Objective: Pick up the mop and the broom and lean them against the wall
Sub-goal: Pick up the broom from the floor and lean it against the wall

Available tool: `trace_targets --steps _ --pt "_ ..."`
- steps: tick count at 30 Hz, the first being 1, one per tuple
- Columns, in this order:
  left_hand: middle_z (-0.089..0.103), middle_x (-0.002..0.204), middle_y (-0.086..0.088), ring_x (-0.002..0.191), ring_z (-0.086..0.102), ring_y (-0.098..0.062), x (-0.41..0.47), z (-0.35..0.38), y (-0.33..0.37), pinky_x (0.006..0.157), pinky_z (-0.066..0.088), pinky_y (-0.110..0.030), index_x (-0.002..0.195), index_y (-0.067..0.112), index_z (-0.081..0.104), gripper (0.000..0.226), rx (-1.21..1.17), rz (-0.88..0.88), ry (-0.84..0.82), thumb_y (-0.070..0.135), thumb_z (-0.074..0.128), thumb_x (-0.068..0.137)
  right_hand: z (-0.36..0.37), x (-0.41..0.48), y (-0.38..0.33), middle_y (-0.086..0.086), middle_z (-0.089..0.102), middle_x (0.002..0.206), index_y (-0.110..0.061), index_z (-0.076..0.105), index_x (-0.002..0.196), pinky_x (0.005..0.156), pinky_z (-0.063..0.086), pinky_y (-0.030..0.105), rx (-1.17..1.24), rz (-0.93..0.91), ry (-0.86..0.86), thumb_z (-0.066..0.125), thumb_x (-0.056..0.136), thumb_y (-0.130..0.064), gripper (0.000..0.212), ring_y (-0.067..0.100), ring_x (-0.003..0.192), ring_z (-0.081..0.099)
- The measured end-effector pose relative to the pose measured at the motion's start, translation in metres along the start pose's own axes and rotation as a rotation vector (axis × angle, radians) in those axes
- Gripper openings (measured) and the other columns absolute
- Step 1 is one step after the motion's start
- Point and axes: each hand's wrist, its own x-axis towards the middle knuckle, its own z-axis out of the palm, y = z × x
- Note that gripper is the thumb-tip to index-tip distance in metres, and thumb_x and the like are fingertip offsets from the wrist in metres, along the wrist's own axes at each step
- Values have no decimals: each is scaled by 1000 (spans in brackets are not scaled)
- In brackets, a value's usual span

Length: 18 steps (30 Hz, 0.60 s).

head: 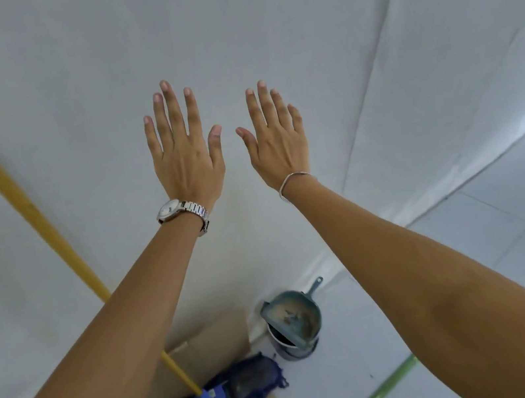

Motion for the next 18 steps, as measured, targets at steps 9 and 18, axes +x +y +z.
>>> trace_targets --steps 9,18 --pt "12 155 -16 144 9 -27 -92 128 201 115 0 -41 146 13 12 59 -81 -12 -205 43 21 96 46 -79 238 8 15 158 -16 10 148 115 17 44 -97 25 -168 22 98 -48 60 28 144 17" --pt "8 156 -14 144 6 -26 -240 256 334 115 1 -41 147 15 8 59 -92 -134 -479 44 18 96 143 -194 406 11 25 155 -14 16 147 112 22 45 -81 51 -416 24 97 -49 61 31 140 26"
